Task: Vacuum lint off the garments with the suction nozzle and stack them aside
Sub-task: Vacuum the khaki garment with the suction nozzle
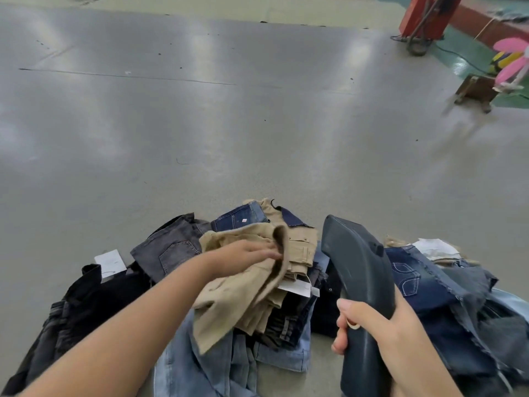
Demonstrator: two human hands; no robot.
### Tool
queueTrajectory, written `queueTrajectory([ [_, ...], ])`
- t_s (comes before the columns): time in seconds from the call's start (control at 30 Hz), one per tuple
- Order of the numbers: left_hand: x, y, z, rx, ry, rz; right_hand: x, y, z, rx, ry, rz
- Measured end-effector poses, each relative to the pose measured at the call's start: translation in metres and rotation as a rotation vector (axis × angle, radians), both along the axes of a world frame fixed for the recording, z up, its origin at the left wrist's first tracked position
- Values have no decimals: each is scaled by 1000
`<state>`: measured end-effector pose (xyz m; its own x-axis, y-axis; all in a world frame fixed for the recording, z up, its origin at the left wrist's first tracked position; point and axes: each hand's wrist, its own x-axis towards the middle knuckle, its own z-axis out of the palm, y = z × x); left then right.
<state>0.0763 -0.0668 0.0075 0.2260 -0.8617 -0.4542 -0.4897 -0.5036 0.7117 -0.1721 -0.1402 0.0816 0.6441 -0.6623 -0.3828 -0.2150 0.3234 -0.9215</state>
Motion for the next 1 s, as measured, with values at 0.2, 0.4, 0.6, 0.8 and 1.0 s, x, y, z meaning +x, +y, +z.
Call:
queueTrajectory([
  [0.2, -32, 43, -125, -75, -391, 464, 0, -4, -4, 41, 23, 0],
  [0.4, -89, -19, -172, 39, -673, 395, 3, -3, -7, 72, 38, 37],
  [0.6, -81, -57, -197, 331, -543, 444, 11, -4, -3, 187, -16, 7],
  [0.8, -14, -19, -173, 120, 238, 737, 15, -3, -1, 196, -11, 52],
  [1.0, 11, 46, -71, -108, 1110, 1042, 11, 4, -5, 95, 0, 80],
])
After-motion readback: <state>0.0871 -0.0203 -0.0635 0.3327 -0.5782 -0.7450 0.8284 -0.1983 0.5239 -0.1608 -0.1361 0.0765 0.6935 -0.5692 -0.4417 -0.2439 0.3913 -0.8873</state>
